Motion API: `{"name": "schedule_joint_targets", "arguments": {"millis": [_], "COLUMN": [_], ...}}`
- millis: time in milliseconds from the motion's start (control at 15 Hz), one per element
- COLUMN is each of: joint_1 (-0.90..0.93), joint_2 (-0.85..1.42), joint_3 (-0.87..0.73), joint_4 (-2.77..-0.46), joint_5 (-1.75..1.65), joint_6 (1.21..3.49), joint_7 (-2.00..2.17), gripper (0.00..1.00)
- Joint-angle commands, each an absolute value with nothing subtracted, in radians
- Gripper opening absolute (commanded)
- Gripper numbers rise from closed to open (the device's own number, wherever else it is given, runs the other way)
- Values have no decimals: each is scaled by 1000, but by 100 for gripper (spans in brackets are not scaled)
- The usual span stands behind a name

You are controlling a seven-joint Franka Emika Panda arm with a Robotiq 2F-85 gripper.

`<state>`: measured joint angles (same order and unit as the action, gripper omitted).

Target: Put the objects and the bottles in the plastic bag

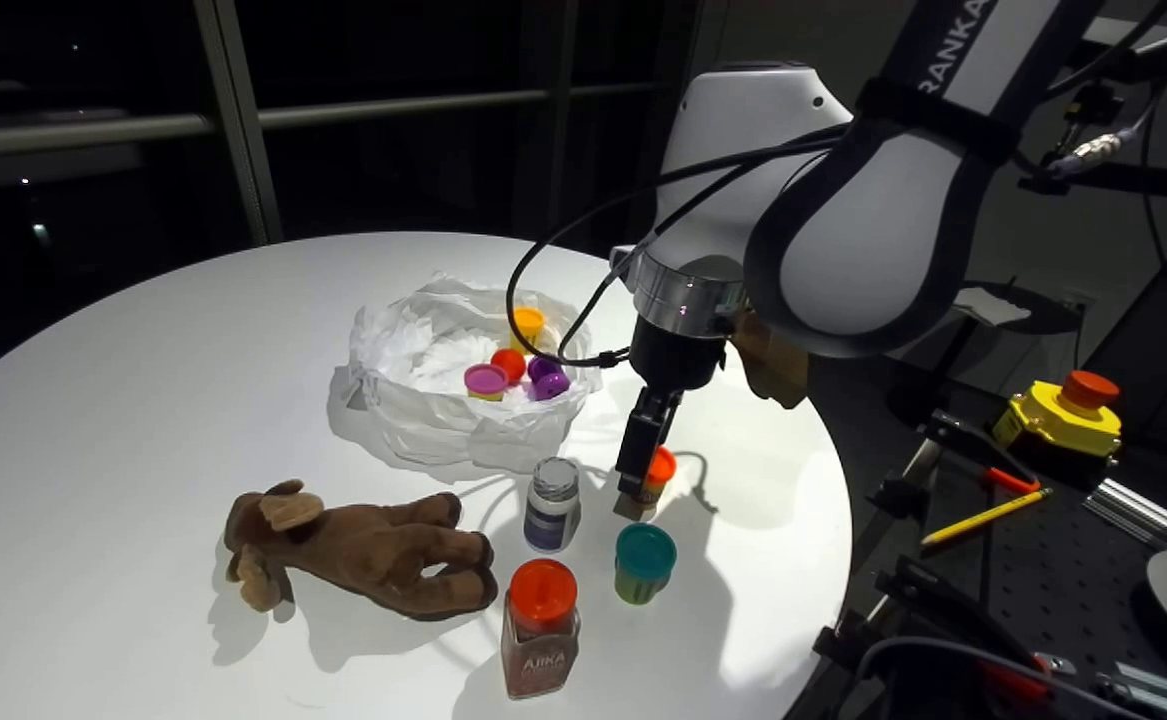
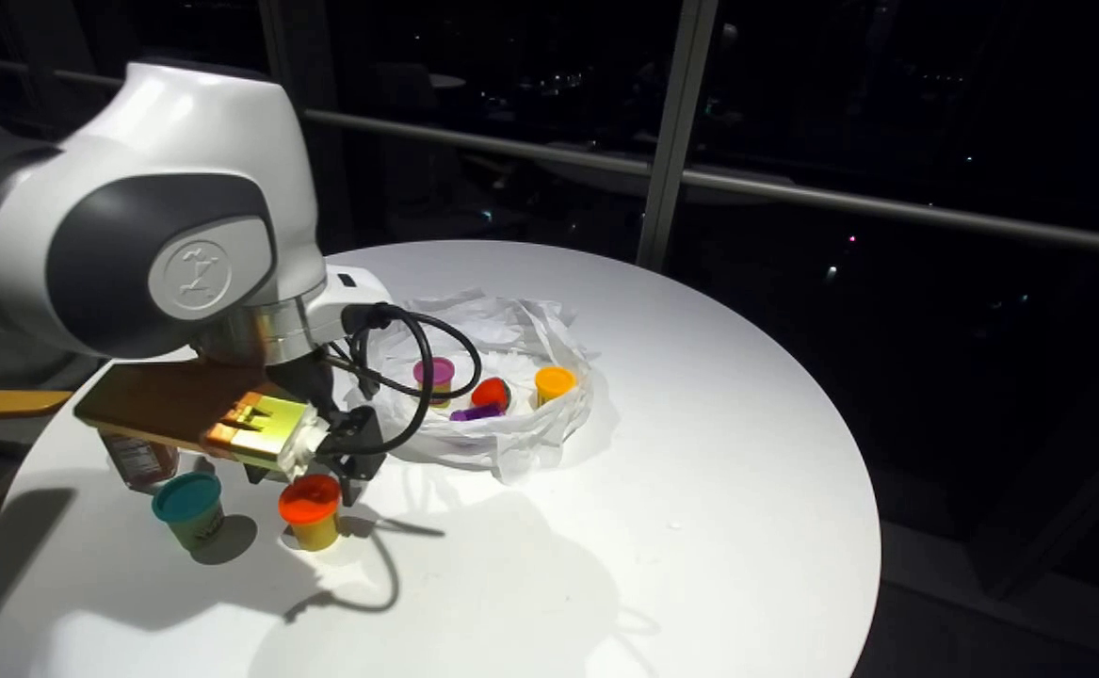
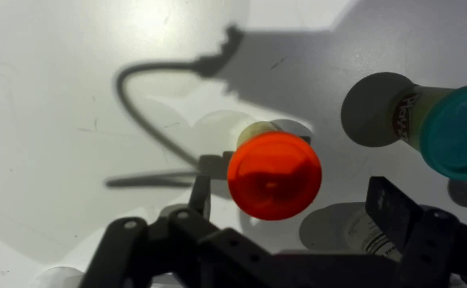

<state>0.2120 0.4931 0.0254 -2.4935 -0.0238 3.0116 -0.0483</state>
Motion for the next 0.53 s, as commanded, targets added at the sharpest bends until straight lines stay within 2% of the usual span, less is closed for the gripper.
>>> {"name": "schedule_joint_targets", "arguments": {"millis": [0,67,133,200,467], "joint_1": [259,261,257,257,248], "joint_2": [488,492,495,498,494], "joint_3": [-28,-33,-30,-32,-22], "joint_4": [-2483,-2479,-2476,-2472,-2469], "joint_5": [-55,-55,-54,-55,-54], "joint_6": [2985,2983,2980,2975,2953], "joint_7": [16,19,17,17,14], "gripper": [100,75,75,68,35]}}
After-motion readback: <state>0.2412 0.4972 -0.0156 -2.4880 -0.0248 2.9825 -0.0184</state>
